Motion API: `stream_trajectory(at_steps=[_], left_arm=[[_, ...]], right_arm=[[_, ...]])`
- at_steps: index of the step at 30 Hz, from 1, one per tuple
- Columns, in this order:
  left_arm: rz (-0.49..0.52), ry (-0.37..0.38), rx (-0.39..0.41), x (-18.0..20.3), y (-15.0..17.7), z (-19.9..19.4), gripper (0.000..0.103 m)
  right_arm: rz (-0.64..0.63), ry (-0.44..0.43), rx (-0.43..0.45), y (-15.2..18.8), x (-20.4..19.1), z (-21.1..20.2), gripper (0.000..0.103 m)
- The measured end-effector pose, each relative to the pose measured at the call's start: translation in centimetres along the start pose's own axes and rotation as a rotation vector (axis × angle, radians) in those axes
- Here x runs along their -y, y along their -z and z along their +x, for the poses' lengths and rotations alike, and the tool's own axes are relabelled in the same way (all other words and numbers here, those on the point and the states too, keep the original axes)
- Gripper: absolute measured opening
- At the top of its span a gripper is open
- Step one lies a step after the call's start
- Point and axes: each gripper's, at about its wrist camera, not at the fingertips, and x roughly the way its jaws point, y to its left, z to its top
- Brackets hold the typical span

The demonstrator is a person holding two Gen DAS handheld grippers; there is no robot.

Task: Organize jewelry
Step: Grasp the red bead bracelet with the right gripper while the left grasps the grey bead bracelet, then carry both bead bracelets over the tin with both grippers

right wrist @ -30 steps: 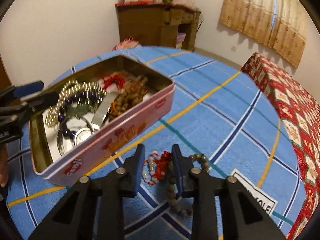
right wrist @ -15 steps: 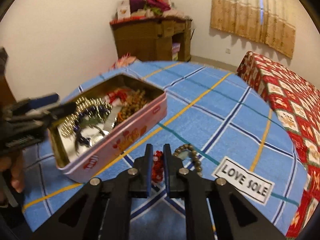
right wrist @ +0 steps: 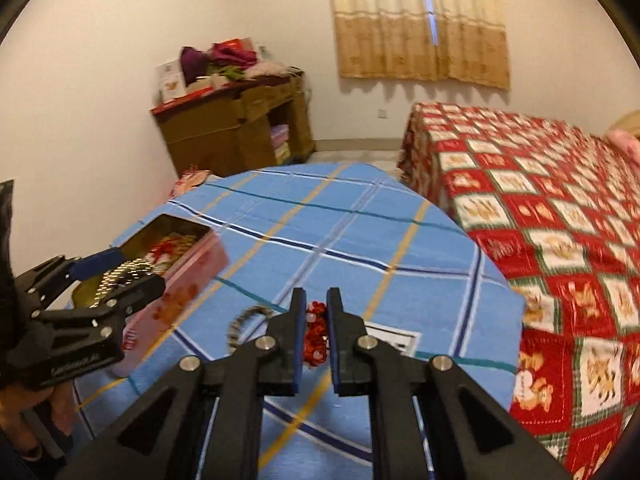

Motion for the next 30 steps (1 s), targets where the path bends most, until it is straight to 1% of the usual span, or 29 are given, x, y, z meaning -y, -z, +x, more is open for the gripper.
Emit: stream_trajectory(at_steps=[4,6,7,9,11,14,15,16,17,18,19,22,26,30], left_arm=[[0.051,0.013,-0.033,2.4,0.0,1.2,0.072],[0.072,0.034,-0.068,3.3,0.1,2.1,0.072],[0.078,0.037,-0.082,3.7,0.3,2.5,0.069],[0.088,0.049,-0.135,4.2,0.6,3.8,0.05],[0.081,0.063,-0.18,4.3,1.0,4.9,0.047],[0.07,0.081,-0.23,4.3,1.4,5.9,0.045],[0.056,0.096,-0.24,4.1,1.3,6.1,0.038],[0.049,0.11,-0.252,4.1,1.4,6.3,0.035],[0.035,0.122,-0.253,3.9,1.4,6.4,0.03],[0.038,0.118,-0.251,4.0,1.4,6.4,0.017],[0.052,0.127,-0.248,4.2,1.5,6.3,0.01],[0.056,0.121,-0.22,4.2,1.5,5.6,0.009],[0.053,0.096,-0.151,3.7,1.3,4.2,0.009],[0.037,0.085,-0.116,3.0,1.2,3.3,0.009]], right_arm=[[0.024,0.003,-0.012,0.8,0.7,0.6,0.012],[0.02,0.002,-0.014,1.0,0.7,0.7,0.012],[0.02,-0.002,-0.014,1.1,0.7,0.7,0.012],[0.014,-0.004,-0.016,1.4,0.5,0.9,0.012],[0.006,-0.003,-0.02,1.6,0.3,1.1,0.012],[0.005,-0.006,-0.025,1.9,0.3,1.3,0.012],[0.005,-0.007,-0.024,2.0,0.3,1.3,0.012],[0.005,-0.009,-0.023,2.0,0.3,1.3,0.012],[0.005,-0.011,-0.022,2.0,0.3,1.2,0.012],[0.005,-0.012,-0.023,2.0,0.3,1.2,0.012],[0.005,-0.012,-0.023,2.1,0.3,1.2,0.012],[0.004,-0.011,-0.02,2.0,0.3,1.3,0.012],[-0.01,-0.006,-0.011,2.1,-0.1,1.1,0.012],[-0.012,-0.007,-0.008,2.1,-0.2,0.9,0.012]])
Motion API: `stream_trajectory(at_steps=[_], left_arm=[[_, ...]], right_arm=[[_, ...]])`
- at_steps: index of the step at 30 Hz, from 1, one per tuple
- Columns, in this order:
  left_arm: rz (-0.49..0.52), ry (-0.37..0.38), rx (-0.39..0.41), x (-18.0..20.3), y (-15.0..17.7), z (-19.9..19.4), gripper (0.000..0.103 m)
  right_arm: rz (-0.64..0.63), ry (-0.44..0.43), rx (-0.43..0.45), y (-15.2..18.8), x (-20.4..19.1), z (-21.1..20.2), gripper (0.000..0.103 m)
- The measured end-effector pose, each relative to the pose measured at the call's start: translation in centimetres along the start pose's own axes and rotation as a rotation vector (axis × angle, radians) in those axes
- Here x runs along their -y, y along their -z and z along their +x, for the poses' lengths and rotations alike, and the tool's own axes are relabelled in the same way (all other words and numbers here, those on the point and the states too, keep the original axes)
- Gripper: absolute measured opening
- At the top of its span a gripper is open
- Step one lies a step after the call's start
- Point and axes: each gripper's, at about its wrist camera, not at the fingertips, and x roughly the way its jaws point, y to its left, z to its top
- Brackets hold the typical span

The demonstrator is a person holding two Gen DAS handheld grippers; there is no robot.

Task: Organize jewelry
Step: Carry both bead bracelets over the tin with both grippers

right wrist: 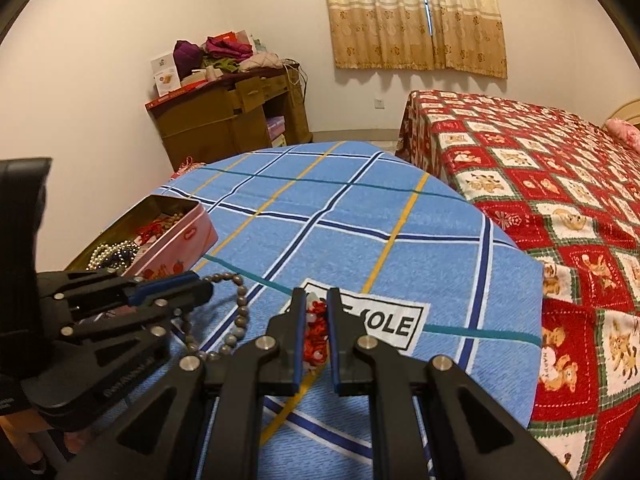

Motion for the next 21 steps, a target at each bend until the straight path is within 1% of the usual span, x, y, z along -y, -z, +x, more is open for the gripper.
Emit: stream_trajectory(at_steps=[7,14,21], left_arm=[[-0.016,-0.013,0.063,-0.6,-0.4,-2.0,0.009],[-0.01,-0.027,0.121,-0.7,-0.5,-4.2,0.009],[-0.031,-0.037,0.161,-1.6,-0.7,-6.1,0.009]], right_arm=[[-0.009,-0.01,0.03,-0.9,-0.4,-1.3,0.012],[-0.026,-0.023,0.063,-1.7,-1.2,-2.9,0.012],[-0.035,-0.04,0.083,-2.2,-2.0,-3.8,0.012]])
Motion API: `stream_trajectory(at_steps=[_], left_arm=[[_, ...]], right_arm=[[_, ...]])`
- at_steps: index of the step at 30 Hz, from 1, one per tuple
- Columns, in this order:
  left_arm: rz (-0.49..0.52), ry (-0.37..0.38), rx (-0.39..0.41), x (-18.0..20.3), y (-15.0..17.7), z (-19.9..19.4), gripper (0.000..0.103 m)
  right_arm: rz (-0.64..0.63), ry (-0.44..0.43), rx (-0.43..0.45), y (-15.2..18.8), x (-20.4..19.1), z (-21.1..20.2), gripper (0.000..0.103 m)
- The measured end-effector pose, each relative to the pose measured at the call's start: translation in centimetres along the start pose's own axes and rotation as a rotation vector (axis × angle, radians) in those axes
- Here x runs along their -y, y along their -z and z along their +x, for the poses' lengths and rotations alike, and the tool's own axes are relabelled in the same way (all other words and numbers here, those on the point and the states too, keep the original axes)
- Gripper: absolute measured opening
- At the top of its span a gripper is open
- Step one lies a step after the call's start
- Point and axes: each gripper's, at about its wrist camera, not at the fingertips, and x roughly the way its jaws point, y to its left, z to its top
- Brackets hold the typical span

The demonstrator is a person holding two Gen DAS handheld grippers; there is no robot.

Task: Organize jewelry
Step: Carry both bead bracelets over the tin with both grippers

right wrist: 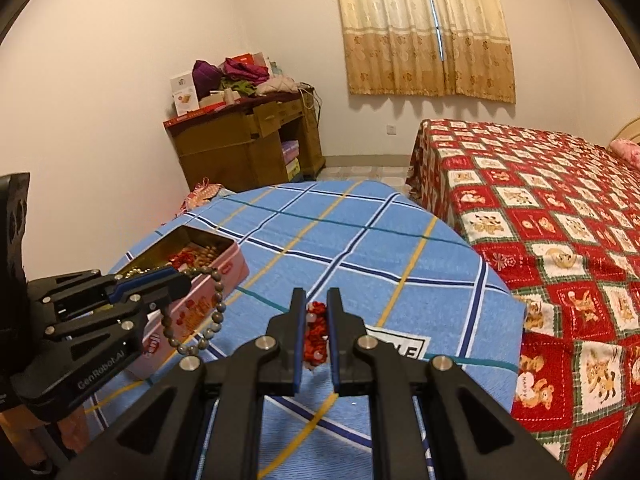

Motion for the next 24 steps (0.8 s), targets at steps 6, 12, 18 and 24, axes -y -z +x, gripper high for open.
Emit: stream_trajectory(at_steps=[6,12,18,24], left_arm=[[-0.025,-0.018,0.02,-1.1,0.0,-1.0,0.009],[-0.046,-0.028,0.034,-2.3,-0.1,-1.9,0.009],[-0.065,-0.046,0.046,-3.5,0.0,-2.7,0.009],[-0.088,-0.07,0.053,-5.0,0.0,-3.2,0.009]], right_arm=[[-0.007,-0.022,0.01,-0.3,-0.9,-0.4,0.012],[-0.024,-0.042,0.015,-0.6,-1.9,-0.6,0.012],[-0.042,-0.065,0.02,-1.3,-3.1,-0.8,0.012],[-0.078,-0.091,0.026,-2.1,-4.8,-0.8,0.012]])
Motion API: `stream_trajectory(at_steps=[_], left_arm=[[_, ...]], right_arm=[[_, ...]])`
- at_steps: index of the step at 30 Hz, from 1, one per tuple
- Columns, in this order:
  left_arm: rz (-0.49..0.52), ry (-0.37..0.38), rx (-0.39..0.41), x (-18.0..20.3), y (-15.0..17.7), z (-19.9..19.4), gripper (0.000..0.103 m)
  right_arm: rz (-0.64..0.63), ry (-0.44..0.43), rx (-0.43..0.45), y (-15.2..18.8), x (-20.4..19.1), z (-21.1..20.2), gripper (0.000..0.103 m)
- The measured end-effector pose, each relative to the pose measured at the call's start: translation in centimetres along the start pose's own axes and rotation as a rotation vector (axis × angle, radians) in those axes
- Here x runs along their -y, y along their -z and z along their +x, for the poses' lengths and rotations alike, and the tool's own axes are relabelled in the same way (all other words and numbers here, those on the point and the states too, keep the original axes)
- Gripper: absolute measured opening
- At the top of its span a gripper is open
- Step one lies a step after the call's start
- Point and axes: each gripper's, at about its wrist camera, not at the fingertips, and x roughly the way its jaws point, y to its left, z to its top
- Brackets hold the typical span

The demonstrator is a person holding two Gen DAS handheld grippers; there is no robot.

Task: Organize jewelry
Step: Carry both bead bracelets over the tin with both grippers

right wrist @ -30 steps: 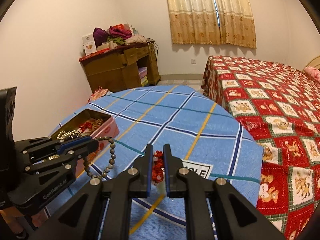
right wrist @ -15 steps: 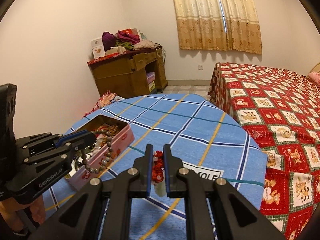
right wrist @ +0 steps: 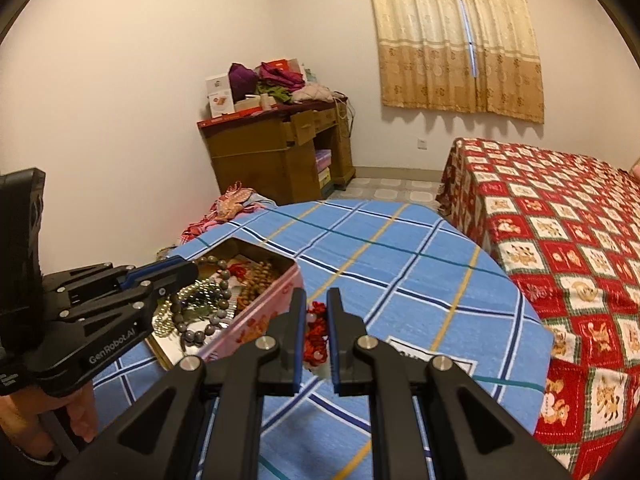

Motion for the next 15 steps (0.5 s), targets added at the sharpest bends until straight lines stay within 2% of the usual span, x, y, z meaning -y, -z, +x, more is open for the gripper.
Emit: stream_trajectory(at_steps=[15], left_arm=[[-0.05,-0.045,0.011,-2.9,-0.1,-0.4,0.009]], right_arm=[[-0.074,-0.057,0.002,-1.6,-3.5,1.4,0.012]])
